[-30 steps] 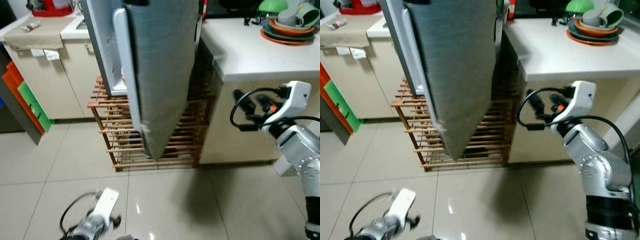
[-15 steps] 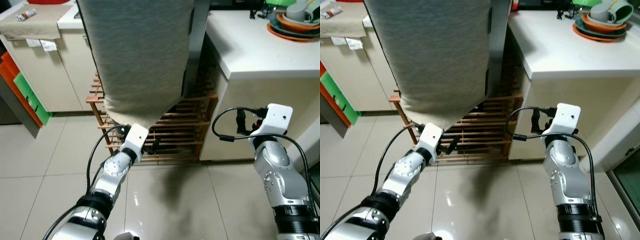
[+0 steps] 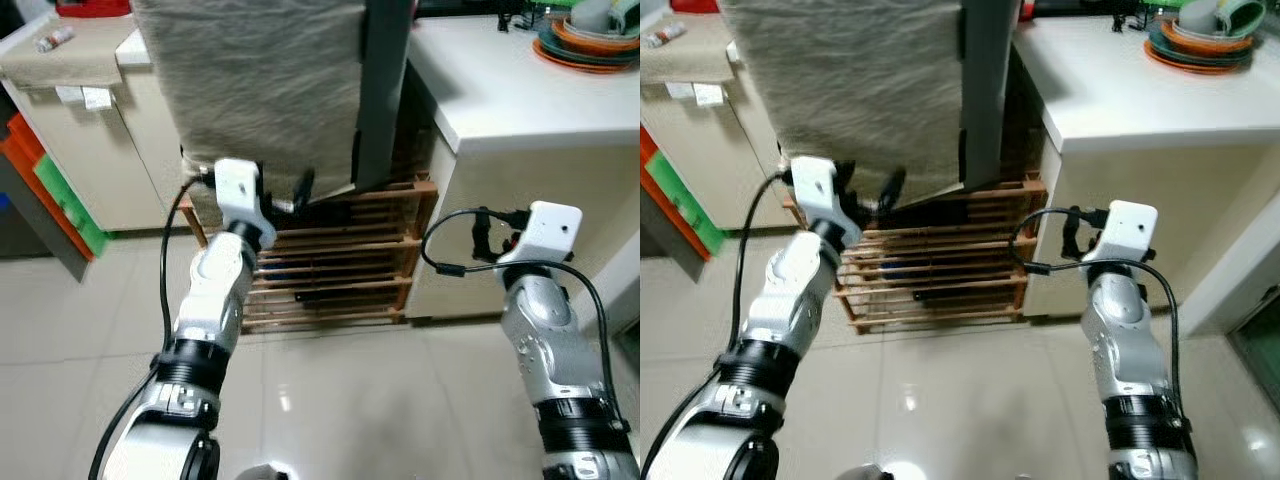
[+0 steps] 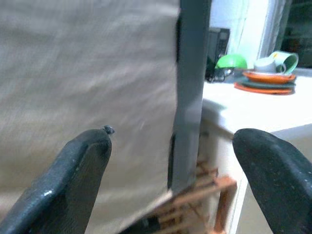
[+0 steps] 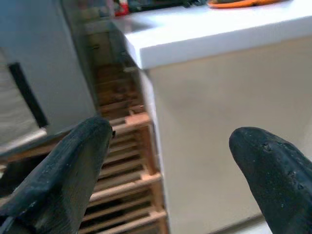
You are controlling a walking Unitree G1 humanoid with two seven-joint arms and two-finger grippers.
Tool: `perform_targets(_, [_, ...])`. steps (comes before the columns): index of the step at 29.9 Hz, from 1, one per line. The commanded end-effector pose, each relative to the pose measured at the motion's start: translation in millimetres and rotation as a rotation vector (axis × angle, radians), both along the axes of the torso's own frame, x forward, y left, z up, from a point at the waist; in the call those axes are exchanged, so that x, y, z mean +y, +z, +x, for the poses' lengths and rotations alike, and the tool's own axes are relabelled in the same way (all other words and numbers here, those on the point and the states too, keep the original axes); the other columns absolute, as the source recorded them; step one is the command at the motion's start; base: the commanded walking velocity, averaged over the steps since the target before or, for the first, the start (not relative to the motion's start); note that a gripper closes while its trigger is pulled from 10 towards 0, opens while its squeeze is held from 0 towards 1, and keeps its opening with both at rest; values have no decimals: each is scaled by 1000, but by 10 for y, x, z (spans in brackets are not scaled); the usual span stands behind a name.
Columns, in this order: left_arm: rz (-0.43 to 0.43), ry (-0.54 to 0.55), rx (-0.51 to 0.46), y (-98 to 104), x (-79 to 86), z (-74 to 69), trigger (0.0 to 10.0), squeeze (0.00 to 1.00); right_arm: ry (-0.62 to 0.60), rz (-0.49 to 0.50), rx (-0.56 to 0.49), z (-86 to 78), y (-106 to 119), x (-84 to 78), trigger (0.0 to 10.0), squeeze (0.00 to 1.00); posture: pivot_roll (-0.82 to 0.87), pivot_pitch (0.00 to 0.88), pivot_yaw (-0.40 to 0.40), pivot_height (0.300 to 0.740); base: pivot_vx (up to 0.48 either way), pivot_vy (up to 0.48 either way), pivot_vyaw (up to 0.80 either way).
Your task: Restocking fridge
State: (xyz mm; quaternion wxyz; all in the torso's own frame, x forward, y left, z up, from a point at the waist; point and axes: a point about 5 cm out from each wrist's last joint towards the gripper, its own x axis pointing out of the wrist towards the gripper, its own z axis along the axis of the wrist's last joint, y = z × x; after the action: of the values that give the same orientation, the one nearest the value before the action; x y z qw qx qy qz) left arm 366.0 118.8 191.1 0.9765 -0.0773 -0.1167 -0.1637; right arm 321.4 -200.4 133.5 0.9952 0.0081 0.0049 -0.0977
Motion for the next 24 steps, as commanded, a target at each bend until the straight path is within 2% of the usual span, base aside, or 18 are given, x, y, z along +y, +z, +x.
perform_targets(1, [-1,14,5,95,86,55,10000,0,29,-34,-90,65,171,104,10000,0,-186,0,192,711,0,0,0])
perform_targets(5, [51,-16,-17,178,60,74,10000,0,37,-55,-103,57,158,157,10000,0,-176,0,186,711,0,360,0])
perform_targets(12, [14,-2,28,68,51,20,10000,0,54,-58,-87,77,107,160,10000,0,-161,0,142,711,0,480,0])
perform_targets(20, [0,17,69,-49,71,-16,10000,0,80,-65,-76,77,64,200,10000,0,-158,0,124,711,0,480,-711])
perform_targets(24, [21,33,93,-104,92,-12,10000,0,94,-63,-85,69,61,221,10000,0,-159,0,128,711,0,480,-786])
